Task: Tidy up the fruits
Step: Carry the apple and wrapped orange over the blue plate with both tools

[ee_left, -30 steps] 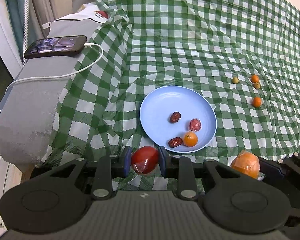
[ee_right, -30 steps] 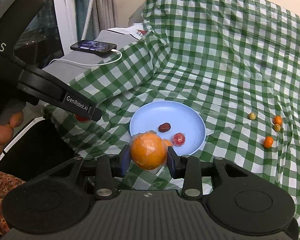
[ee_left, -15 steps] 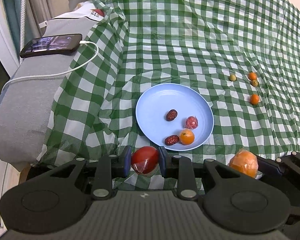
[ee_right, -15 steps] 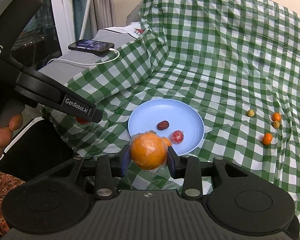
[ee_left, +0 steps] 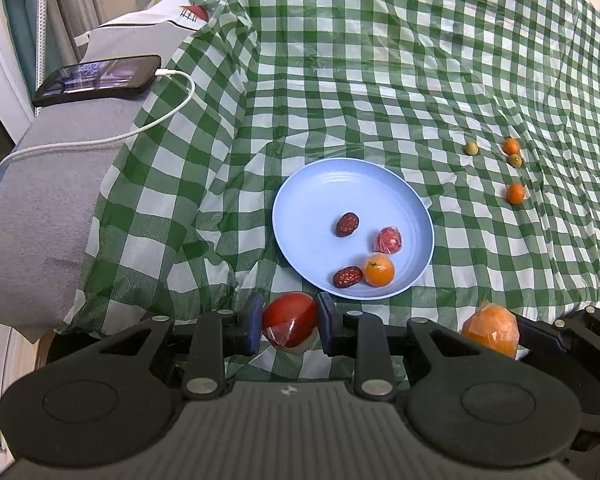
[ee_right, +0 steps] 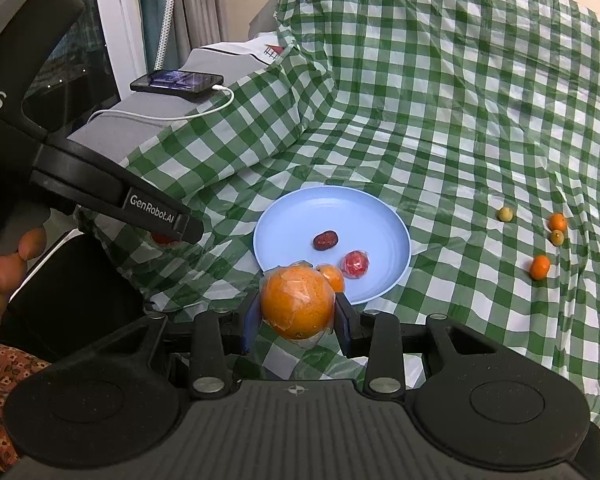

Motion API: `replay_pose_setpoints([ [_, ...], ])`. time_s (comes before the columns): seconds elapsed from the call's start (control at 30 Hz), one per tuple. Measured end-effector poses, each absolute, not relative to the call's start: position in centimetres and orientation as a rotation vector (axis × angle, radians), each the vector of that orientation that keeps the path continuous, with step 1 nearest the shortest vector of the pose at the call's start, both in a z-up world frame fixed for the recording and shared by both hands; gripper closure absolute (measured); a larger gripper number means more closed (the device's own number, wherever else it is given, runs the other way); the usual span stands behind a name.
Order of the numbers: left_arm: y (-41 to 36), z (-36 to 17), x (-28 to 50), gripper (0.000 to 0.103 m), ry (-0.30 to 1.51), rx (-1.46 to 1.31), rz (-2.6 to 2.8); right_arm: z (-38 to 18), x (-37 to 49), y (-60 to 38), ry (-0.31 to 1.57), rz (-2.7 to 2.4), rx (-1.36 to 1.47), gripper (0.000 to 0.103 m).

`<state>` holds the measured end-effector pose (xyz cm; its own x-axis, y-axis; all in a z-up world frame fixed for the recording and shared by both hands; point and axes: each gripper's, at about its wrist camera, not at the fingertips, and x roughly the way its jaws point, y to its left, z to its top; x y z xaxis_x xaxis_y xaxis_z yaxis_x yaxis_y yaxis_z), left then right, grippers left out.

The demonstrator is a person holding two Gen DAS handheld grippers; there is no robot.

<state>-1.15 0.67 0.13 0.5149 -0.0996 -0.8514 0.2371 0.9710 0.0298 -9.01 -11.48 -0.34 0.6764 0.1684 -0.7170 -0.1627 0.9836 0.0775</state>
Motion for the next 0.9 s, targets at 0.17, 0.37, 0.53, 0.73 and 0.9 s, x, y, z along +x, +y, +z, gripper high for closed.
replay_pose_setpoints([
  [0.17,0.7,-0.1,-0.2,0.072,1.018,0.146,-0.199,-0.6,-8.3,-11.8,0.823,0.182,0.013,0.063],
  [0.37,0.6,-0.3,1.0,0.072,1.025,0.147,-0.190,-1.2,-7.4,-12.3,0.841,0.177,0.019,0.063],
  [0.53,0.2,-1.1,2.4,0.072,1.051,0.156,-0.188,-1.9,-6.1,-13.0,0.856,0.153,0.034,0.063],
  [0.73,-1.3,-2.1,4.7,0.072,1.075,0.185,-0.202,-3.1,-3.6,-13.9,0.862,0.119,0.043,0.063],
  [0.9,-2.7,-3.1,7.0,0.072,1.086,0.205,-0.210,-4.3,-1.3,-14.8,0.885,0.102,0.056,0.063],
])
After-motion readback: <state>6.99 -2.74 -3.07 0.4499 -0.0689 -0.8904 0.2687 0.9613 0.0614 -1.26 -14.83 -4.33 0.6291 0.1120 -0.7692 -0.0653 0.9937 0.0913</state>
